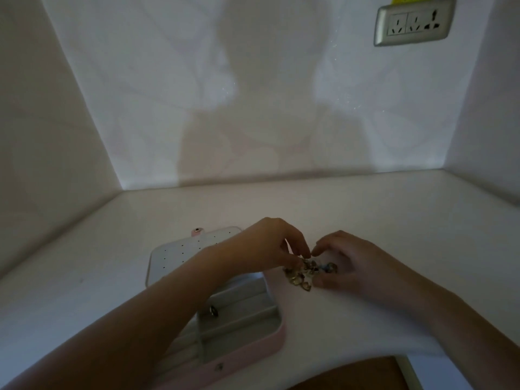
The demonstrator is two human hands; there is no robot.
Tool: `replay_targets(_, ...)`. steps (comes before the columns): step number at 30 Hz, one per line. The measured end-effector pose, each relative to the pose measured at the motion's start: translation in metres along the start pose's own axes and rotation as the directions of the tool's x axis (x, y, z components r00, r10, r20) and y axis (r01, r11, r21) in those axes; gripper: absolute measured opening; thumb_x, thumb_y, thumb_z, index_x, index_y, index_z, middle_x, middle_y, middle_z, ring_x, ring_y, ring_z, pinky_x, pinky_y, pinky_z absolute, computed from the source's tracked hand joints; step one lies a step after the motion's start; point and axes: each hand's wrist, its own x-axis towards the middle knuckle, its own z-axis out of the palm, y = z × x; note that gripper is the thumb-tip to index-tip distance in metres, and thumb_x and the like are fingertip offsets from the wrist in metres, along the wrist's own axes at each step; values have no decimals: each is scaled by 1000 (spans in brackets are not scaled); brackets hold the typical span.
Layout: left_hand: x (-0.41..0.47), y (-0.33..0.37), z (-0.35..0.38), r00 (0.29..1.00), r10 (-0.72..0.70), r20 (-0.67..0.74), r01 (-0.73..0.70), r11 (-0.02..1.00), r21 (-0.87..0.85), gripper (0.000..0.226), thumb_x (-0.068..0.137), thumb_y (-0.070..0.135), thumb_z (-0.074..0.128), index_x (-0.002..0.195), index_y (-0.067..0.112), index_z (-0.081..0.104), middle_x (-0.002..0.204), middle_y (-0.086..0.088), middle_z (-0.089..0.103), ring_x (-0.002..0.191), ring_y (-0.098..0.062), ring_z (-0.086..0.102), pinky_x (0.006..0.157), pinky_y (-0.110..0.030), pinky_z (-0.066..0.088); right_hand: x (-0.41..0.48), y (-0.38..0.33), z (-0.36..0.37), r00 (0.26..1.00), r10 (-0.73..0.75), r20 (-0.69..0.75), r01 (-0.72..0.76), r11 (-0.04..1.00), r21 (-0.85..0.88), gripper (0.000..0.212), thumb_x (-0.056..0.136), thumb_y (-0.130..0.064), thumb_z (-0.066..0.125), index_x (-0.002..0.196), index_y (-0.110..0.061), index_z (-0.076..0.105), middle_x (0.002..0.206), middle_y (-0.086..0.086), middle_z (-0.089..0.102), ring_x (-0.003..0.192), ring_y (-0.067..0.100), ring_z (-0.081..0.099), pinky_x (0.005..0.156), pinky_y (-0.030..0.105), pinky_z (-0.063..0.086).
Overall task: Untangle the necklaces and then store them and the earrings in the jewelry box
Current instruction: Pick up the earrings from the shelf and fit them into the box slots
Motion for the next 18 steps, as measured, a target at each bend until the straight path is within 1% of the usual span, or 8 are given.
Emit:
replay_targets(2, 3, -1, 4, 1000, 0, 6, -1, 1000, 30, 15, 86, 22, 69, 100, 25, 73, 95, 13, 67, 78, 1, 59, 68, -4, 42, 0, 1, 1, 1000, 1, -7, -2, 1000, -18, 36, 75, -52, 73, 104, -42, 55, 111, -23, 50, 102, -9, 47, 79, 9, 36)
replay_targets(5, 3, -3, 8, 1000, 3, -8, -2, 997, 78, 14, 86, 24, 69, 100, 25, 72, 91, 15, 64, 78, 1, 59, 67, -2, 41, 1, 0, 1, 1000, -6, -11, 6, 999, -41, 36, 76, -52, 72, 106, -38, 58, 110, -21, 50, 101, -8, 47, 77, 8, 35)
replay_targets(7, 3, -4, 8, 1000, 6, -22, -5, 998, 70, 13, 85, 26, 70, 98, 24, 73, 89, 16, 65, 78, 1, 59, 67, -2, 43, 1, 1, 1, 1000, -11, -16, 11, 999, -45, 37, 76, -52, 72, 107, -34, 60, 109, -20, 50, 100, -7, 48, 76, 7, 35)
replay_targets(10, 1, -4, 8, 999, 3, -36, 0, 998, 59, 11, 85, 26, 71, 95, 23, 73, 84, 17, 65, 75, 3, 59, 69, -4, 44, 0, 1, 0, 1000, -16, -16, 15, 999, -47, 37, 77, -54, 71, 107, -35, 60, 109, -19, 51, 100, -9, 47, 76, 7, 36)
replay_targets(13, -1, -5, 5, 997, -27, -76, 25, 999, -26, 9, 82, 27, 74, 90, 23, 74, 77, 18, 65, 71, 7, 59, 71, -9, 48, 0, 0, 0, 1000, -15, -17, 15, 999, -45, 37, 77, -54, 70, 107, -35, 60, 108, -20, 51, 98, -9, 47, 76, 7, 36)
replay_targets(15, -2, -5, 2, 993, -65, -103, 53, 992, -114, 8, 80, 27, 75, 86, 22, 74, 75, 13, 68, 67, 6, 60, 68, -10, 49, 0, 0, 0, 1000, -7, -20, 6, 999, -40, 40, 76, -55, 71, 108, -35, 59, 108, -21, 50, 99, -7, 47, 78, 9, 36)
replay_targets(18, -5, -5, -3, 983, -112, -145, 74, 967, -245, 4, 79, 24, 76, 81, 20, 74, 65, 13, 67, 59, 6, 59, 63, -9, 46, 3, -3, 1, 998, -9, -60, 10, 1000, 9, 43, 71, -56, 74, 107, -40, 57, 113, -22, 52, 104, -4, 48, 85, 16, 39)
